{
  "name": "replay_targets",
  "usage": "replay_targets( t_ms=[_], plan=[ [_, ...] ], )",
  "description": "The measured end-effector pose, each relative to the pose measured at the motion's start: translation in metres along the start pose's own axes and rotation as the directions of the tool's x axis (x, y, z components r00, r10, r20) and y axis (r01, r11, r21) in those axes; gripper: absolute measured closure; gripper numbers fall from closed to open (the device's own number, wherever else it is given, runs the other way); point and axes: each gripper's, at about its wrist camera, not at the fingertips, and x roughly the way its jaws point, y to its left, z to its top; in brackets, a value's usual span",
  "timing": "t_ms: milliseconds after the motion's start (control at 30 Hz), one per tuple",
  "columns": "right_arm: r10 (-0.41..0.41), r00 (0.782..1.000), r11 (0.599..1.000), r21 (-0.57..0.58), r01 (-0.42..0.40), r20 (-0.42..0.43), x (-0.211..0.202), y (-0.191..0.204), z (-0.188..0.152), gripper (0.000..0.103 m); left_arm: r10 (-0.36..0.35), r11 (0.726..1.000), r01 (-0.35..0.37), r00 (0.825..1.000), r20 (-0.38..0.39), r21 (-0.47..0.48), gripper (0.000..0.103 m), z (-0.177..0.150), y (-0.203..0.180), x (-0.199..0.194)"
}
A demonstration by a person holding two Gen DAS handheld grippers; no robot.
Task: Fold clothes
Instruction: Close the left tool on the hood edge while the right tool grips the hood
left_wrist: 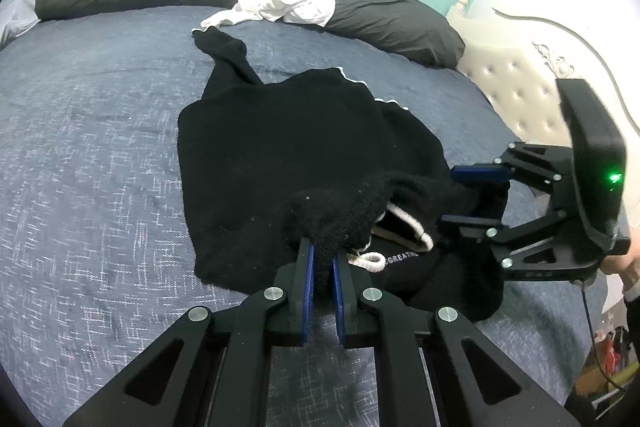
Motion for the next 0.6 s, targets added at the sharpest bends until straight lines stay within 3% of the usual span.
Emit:
replay_targets(
  t_ms=[33,167,233,400,600],
  plan=[
    [0.008,1.000,1.000,-0.002,-0.008,-0.004,0.003,0.000,-0.001,0.050,-0.001,1.000,0.001,1.000,-0.001,0.000,0.094,0.000,0.000,0.000],
    [0.007,1.000,1.000,0.011,-0.007,-0.010,0.011,-0.001,-0.006,0.082,-0.003,1.000,0.003,1.000,-0.002,0.002,0.094,0.000,0.000,0.001],
    [0.006,1.000,0.999,0.031,-0.006,-0.003,0.012,-0.002,-0.008,0.093,-0.004,1.000,0.004,1.000,-0.004,0.008,0.094,-0.001,-0.001,0.001],
    [-0.002,0.996,0.993,0.121,-0.008,0.084,-0.008,-0.012,-0.007,0.095,0.003,1.000,-0.003,1.000,0.013,0.018,0.094,0.002,-0.004,-0.006],
    [-0.032,0.975,0.969,0.245,-0.023,0.220,-0.065,-0.030,0.006,0.096,0.005,1.000,-0.007,0.998,0.064,0.027,0.094,0.011,-0.022,-0.034]
  ],
)
